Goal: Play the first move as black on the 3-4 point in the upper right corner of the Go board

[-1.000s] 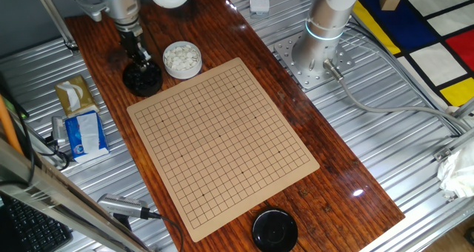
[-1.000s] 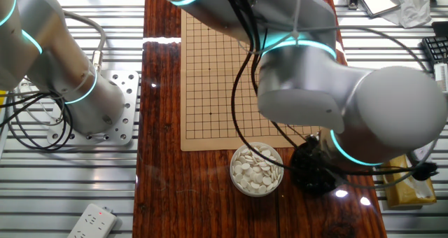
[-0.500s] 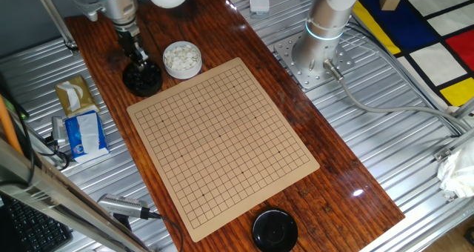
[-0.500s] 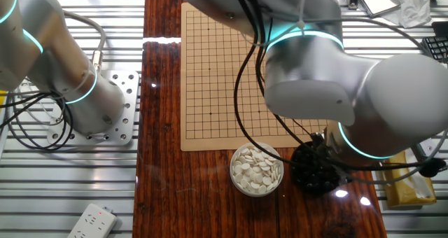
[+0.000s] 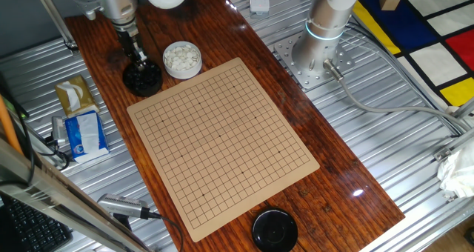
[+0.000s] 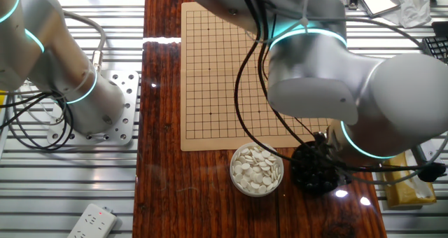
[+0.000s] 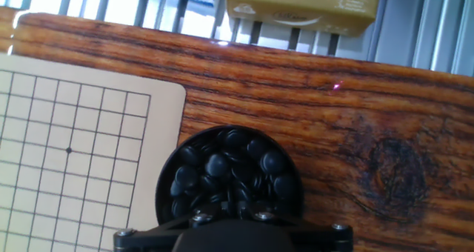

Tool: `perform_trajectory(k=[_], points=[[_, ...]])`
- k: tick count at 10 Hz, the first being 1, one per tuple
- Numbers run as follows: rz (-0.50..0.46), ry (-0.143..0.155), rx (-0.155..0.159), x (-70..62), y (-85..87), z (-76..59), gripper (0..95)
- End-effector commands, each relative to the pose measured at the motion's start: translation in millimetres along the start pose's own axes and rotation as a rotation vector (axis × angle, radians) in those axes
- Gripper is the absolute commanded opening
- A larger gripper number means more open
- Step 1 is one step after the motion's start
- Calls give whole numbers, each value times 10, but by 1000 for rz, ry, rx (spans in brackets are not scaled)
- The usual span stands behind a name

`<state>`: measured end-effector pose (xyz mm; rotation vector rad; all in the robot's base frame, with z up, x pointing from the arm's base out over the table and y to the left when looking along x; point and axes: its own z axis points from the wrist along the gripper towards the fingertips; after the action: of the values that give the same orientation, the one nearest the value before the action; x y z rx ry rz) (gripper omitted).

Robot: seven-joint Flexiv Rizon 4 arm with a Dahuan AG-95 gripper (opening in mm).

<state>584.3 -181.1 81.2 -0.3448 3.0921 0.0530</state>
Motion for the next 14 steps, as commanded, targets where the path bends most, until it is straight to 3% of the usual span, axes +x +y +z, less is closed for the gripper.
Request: perform_trajectory(k=[1,2,4,8,11,14], points=[[-28,2,-3,2,0,-22,0],[-19,12,-19,-11,32,-79,0],[18,40,-21,-62,139,-178,0],[60,25,-33,-185,325,-129,0],[93,25,-38,-269,484,-220,0],[133,9,-35,-370,731,-165,0]])
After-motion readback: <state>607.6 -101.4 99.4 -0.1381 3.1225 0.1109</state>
